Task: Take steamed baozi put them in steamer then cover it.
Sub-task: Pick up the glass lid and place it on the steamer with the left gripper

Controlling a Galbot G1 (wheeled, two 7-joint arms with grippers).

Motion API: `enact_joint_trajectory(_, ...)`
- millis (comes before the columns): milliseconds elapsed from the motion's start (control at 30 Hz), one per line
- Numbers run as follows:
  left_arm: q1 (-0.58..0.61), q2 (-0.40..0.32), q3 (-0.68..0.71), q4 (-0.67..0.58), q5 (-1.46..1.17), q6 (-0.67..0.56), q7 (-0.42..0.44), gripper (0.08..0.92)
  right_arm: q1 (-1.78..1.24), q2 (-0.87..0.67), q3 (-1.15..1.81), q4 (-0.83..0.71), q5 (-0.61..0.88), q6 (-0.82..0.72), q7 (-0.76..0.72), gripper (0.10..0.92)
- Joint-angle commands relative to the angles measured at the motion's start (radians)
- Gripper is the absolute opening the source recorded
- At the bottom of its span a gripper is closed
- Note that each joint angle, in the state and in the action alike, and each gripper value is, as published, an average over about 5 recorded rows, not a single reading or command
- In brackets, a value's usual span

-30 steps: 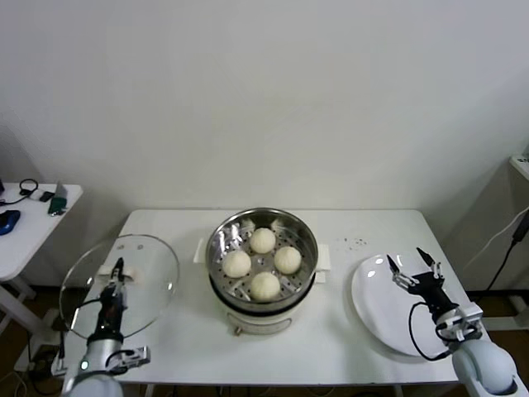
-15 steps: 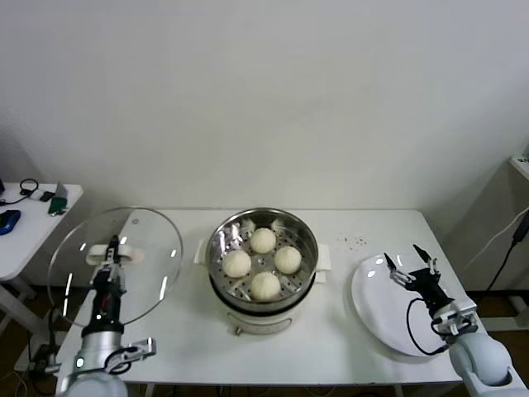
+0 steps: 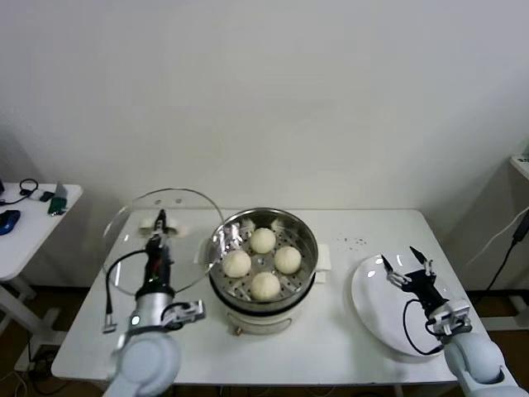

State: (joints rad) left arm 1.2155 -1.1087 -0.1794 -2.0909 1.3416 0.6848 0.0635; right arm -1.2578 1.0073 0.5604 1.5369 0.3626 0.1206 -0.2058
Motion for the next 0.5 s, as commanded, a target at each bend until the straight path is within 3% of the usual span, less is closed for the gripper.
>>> enact_joint_trajectory(33,-0.287,-0.116,0.244,0.095,0.111,0.101,0.217,0.153,0.006,0.008,0.004,-0.026,-0.019,0.008,-0.005,0.823)
enact_joint_trajectory(500,-0.286,-0.302,0.334,0.19,0.2,0.101,0.257,0.153,-0.016,0.015,0.038,-0.042,-0.04,0.023,-0.012,0.823)
